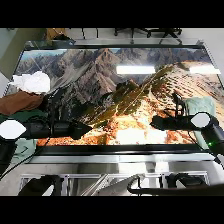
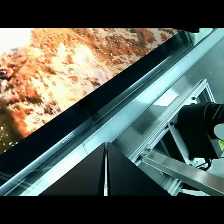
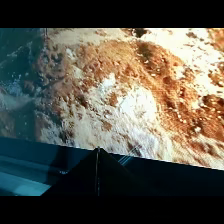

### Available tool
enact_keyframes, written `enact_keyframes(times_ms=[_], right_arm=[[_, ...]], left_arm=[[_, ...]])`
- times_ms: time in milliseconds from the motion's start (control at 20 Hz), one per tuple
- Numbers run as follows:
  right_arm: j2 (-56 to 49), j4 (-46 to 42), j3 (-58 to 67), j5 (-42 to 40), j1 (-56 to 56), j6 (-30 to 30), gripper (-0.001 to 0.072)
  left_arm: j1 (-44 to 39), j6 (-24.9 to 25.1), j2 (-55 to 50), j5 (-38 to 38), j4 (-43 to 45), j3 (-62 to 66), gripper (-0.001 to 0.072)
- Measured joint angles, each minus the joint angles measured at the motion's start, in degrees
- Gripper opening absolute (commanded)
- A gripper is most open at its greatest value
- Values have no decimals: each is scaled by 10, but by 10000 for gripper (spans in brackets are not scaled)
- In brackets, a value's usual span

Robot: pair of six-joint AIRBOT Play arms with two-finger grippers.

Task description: Fold the shirts.

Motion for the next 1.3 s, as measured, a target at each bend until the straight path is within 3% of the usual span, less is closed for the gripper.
enact_keyframes(times_ms=[300,450,500,550,600,850,1100,1300], right_arm=[[0,0,0,0,0,0,13],[0,0,0,0,0,0,13],[0,0,0,0,0,0,14],[0,0,0,0,0,0,13],[0,0,0,0,0,0,14],[0,0,0,0,0,0,13],[0,0,0,0,0,0,14],[0,0,0,0,0,0,14]], left_arm=[[0,0,0,1,2,0,15],[15,0,0,2,49,16,18],[25,-5,0,2,82,28,104],[40,-10,0,1,126,43,565],[59,-17,-2,1,177,61,700],[196,-30,-63,18,378,147,700],[282,1,-242,145,438,261,699],[297,23,-463,224,470,416,699]])
